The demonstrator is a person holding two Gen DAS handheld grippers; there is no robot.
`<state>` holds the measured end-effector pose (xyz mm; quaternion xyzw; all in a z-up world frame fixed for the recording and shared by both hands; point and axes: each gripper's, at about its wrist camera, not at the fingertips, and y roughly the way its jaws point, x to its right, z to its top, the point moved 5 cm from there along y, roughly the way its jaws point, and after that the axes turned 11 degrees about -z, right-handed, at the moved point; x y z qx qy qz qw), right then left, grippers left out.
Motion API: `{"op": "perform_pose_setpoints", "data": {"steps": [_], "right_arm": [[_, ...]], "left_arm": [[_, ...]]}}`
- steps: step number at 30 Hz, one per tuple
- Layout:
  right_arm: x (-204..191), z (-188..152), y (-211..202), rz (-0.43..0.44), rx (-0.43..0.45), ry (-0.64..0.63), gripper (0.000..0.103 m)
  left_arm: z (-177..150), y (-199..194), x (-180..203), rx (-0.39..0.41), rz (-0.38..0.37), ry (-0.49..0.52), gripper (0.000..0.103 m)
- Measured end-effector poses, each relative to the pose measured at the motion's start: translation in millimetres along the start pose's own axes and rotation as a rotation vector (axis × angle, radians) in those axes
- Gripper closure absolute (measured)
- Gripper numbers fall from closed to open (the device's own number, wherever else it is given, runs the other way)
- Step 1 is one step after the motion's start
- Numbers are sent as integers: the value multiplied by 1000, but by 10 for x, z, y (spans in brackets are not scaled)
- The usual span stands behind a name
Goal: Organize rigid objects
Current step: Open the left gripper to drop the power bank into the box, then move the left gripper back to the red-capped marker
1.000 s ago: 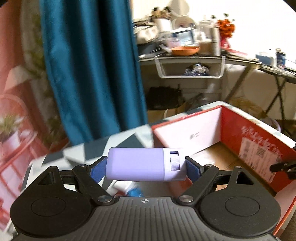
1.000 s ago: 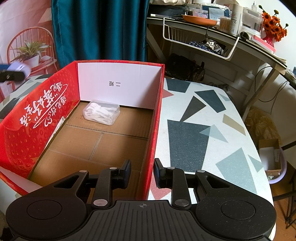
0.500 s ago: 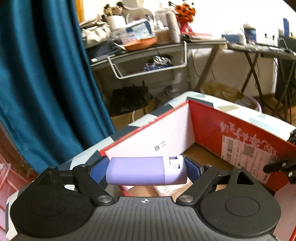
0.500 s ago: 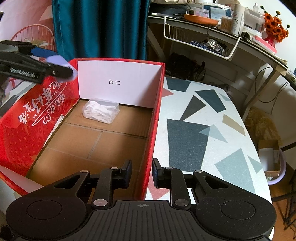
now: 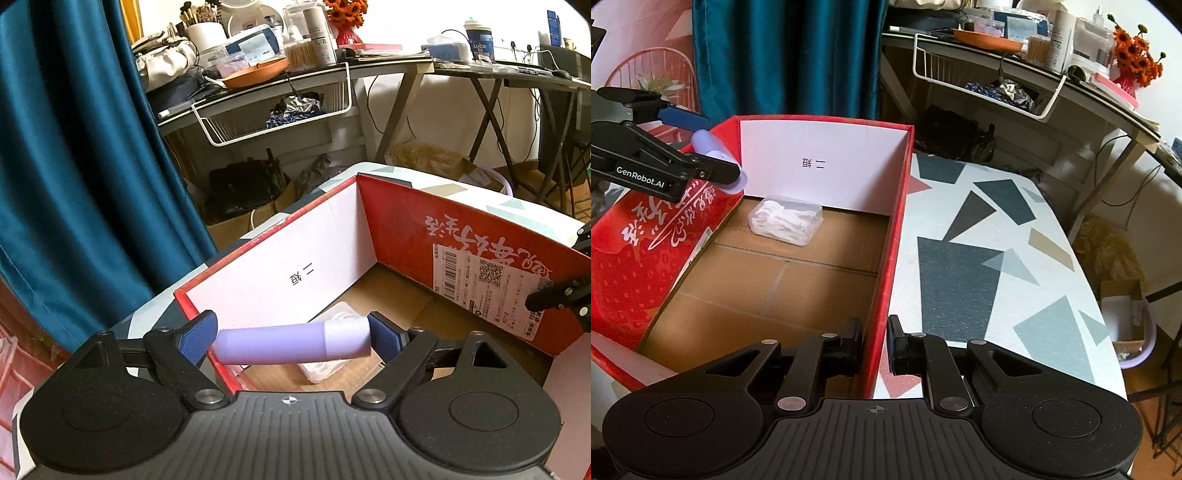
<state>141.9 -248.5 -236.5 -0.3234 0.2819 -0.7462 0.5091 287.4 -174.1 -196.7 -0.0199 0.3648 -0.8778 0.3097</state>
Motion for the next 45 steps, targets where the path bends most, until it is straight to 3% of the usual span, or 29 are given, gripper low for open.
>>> {"op": "perform_pose_setpoints", "data": {"steps": [11,19,31,37,40,43,45], "right_arm": [[5,-4,-7,-1,1,1,90],[11,-2,-8,-4,-2,7,90],[6,-9,-1,-6,0,15,89],[6,-8,2,-6,0,15,89],[5,-9,3,-7,1,17,89],[2,-9,6,-6,0,16,88],[-8,-11,7,-7,-1,10,87]], "left_arm": [[13,-166,-168,33,45,-70,14],[-140,-497,-506,71,73,-228,14],[-1215,-995,-1234,12,273,-609,13],[-1775,-1166,-1316,-9,340,-809,14],[-1937,-1188,-1249,-19,352,-848,20],[-2032,-1180,-1156,-29,357,-867,32],[-2036,-1137,-1141,-40,351,-862,50]]}}
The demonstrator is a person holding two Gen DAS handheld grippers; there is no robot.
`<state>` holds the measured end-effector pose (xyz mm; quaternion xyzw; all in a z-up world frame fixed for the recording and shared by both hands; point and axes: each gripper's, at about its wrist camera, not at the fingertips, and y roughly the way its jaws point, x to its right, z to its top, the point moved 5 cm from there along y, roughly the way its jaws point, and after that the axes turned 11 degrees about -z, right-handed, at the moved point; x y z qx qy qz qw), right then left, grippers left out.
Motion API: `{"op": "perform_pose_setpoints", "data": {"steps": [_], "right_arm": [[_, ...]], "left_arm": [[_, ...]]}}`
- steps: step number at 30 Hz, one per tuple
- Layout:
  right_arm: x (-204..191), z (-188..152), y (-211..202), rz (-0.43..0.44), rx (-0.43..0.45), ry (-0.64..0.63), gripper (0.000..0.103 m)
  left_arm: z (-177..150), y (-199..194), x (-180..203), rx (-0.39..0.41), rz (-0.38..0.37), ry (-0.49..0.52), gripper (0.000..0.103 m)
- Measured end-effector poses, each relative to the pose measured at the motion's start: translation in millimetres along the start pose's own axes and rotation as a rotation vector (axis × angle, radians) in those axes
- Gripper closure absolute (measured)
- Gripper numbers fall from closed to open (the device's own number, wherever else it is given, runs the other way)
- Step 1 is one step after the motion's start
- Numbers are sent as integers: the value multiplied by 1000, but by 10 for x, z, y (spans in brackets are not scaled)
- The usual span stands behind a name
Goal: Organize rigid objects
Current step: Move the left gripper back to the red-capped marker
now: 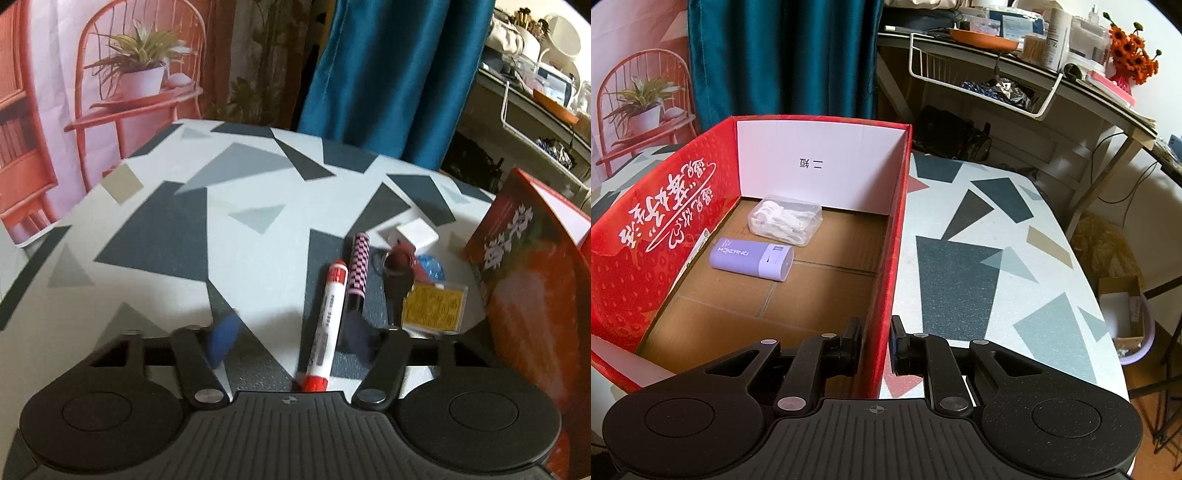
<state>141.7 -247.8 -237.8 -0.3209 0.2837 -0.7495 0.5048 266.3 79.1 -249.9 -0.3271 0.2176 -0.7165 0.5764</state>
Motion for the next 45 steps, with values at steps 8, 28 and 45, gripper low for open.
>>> {"op": "perform_pose_setpoints", "data": {"steps": [8,28,45], "right_arm": [[-11,0,0,0,-2,-1,86],[-34,6,15,-5,-2,-8,85],[-15,3,15,-28,4,15,90]], "left_arm": [[96,140,123,20,-27,65,72],[-100,403,290,-16,8,211,79],[-256,252,385,-8,22,231,78]]}}
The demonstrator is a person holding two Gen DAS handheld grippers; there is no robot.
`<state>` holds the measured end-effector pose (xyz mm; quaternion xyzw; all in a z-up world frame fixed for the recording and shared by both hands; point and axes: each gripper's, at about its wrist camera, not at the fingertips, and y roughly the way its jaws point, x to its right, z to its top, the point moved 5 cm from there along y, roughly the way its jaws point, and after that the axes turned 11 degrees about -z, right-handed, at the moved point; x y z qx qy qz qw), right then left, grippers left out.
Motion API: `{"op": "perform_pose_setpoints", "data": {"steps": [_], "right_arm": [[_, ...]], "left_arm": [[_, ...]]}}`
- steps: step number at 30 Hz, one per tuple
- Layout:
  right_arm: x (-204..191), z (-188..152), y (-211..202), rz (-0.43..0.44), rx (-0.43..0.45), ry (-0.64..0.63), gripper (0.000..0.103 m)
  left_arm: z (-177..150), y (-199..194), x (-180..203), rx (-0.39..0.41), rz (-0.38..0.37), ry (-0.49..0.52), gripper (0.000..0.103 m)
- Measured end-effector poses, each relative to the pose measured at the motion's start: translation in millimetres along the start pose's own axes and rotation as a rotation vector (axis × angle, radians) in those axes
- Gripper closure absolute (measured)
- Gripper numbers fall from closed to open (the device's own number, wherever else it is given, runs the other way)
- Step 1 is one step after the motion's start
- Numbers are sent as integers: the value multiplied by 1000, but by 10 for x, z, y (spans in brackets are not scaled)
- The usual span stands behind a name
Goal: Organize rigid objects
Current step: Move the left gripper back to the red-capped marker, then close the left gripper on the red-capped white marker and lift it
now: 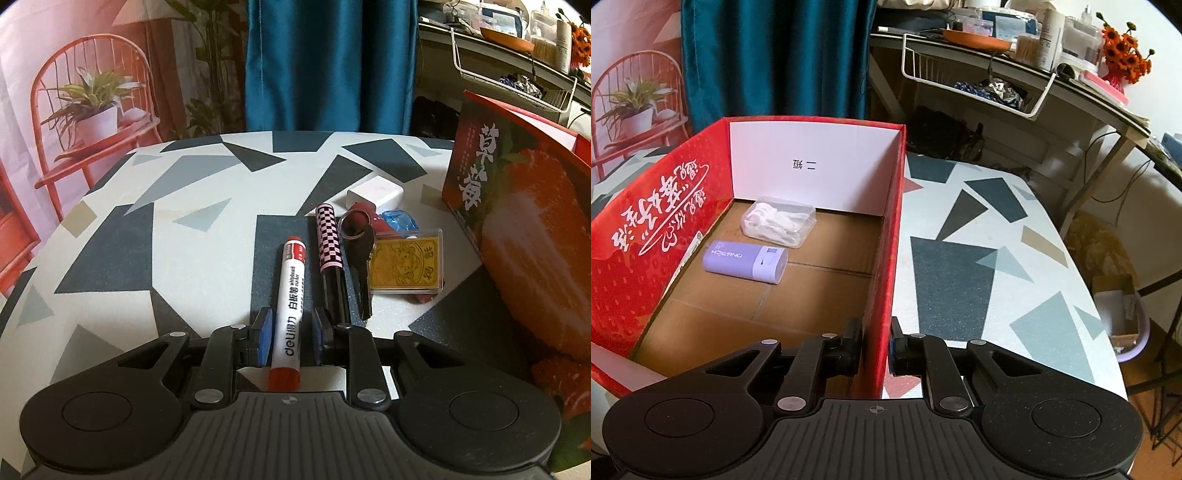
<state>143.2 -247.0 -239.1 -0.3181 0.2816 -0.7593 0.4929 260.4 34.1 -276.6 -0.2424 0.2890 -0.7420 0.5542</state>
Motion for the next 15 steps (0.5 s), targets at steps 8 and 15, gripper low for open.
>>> {"op": "perform_pose_setpoints", "data": {"steps": [8,15], "right_arm": [[2,-1,3,0,0,0,91],[-4,-6,2,0,-1,-3,91]], "left_arm": [[86,71,-46,-32,-16,25,76],[63,50,35,-35,-28,49,87]]}}
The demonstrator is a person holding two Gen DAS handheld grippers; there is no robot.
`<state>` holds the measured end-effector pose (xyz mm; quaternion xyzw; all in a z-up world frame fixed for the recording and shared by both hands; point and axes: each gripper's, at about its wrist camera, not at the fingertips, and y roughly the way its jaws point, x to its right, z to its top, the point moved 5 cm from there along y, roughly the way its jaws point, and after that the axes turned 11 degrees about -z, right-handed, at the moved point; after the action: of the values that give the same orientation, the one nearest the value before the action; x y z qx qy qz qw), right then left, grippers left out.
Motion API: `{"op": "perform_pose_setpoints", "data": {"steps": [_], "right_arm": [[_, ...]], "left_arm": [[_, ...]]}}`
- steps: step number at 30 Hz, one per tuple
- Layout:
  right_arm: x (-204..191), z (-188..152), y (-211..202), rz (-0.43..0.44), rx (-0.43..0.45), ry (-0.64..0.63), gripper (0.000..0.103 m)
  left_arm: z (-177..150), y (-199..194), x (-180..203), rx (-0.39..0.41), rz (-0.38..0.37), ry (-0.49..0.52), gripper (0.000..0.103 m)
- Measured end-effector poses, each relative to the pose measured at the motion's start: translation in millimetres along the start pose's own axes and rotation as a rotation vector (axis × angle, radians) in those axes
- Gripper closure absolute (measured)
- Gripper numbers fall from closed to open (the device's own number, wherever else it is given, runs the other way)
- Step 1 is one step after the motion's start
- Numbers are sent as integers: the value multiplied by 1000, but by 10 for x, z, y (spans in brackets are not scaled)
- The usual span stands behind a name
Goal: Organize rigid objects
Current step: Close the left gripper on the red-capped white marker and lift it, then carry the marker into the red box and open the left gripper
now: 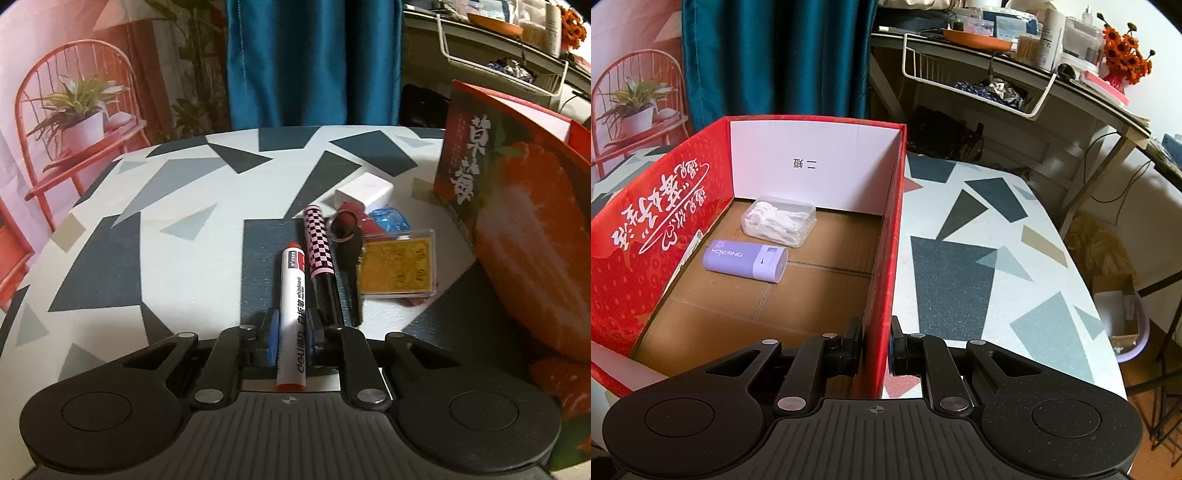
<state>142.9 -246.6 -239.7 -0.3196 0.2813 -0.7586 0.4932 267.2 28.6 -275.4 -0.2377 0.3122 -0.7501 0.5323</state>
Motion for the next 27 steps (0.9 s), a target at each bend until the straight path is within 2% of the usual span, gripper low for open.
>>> {"op": "perform_pose_setpoints", "data": {"steps": [3,9,12,21,27], "right_arm": [[-1,-3,-1,1,1,1,91],[-1,-2,-1,1,1,2,91],[0,-2,0,1,1,2,90],[1,-2,1,2,0,5,90],[0,-2,1,1,1,4,90]], "left_arm": [[16,-17,-19,-7,-7,-6,87],[260,-204,-92,71,-35,-57,87],[455,-332,-8,114,-96,-62,87],[981,-570,685,229,-244,105,87],[1187,-535,1134,257,-316,203,87]]}}
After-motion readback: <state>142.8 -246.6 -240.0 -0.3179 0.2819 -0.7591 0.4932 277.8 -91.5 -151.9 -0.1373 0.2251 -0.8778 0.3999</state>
